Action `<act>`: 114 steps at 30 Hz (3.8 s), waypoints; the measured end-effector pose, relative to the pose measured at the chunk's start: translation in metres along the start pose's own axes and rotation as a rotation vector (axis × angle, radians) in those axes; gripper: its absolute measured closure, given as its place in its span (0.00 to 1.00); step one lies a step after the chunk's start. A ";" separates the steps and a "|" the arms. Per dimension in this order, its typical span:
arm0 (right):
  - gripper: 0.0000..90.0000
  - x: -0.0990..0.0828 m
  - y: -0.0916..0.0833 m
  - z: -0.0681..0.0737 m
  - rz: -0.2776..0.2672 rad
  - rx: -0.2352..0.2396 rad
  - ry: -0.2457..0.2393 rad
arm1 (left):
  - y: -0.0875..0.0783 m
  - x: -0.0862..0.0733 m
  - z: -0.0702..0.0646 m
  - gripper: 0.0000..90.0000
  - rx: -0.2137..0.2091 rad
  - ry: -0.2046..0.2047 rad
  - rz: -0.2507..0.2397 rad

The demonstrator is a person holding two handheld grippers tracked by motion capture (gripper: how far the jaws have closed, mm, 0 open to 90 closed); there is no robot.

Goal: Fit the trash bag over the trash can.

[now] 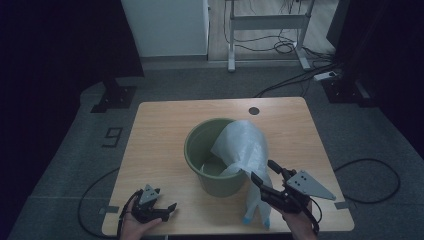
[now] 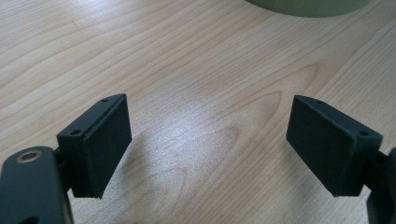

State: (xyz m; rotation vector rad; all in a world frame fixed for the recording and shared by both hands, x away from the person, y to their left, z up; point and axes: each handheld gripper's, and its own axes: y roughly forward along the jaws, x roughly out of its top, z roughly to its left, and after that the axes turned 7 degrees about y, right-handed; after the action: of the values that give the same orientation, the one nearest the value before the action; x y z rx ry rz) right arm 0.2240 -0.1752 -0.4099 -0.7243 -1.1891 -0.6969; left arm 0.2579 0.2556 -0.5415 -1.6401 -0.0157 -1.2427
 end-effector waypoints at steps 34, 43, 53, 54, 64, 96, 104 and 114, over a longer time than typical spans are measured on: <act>0.68 -0.088 0.000 -0.026 0.192 -0.140 0.090 | -0.002 0.000 0.000 0.15 0.007 -0.009 -0.013; 0.95 -0.074 -0.007 -0.045 0.160 -0.183 0.105 | -0.003 0.001 0.000 0.15 0.013 -0.012 -0.019; 0.98 -0.024 -0.017 -0.065 0.031 -0.256 0.102 | -0.011 0.006 -0.001 0.16 0.036 -0.033 -0.062; 0.98 -0.021 -0.017 -0.065 0.023 -0.257 0.100 | -0.012 0.007 -0.001 0.16 0.037 -0.036 -0.070; 0.98 0.012 -0.016 -0.060 -0.069 -0.232 0.088 | -0.032 0.023 -0.007 0.16 0.068 -0.038 -0.153; 0.95 0.046 0.047 0.016 0.005 -0.041 -0.118 | -0.089 0.099 -0.042 0.18 0.068 0.002 -0.370; 0.95 0.042 0.053 0.019 0.030 -0.027 -0.115 | -0.089 0.116 -0.052 0.18 0.041 0.027 -0.376; 0.93 0.039 0.056 0.019 0.045 -0.024 -0.105 | -0.089 0.133 -0.061 0.19 0.021 0.048 -0.387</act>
State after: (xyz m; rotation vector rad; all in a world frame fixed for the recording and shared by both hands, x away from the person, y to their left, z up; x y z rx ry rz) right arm 0.2667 -0.1304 -0.3750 -0.8132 -1.2583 -0.6428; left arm 0.2287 0.1840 -0.3887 -1.6359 -0.3289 -1.5661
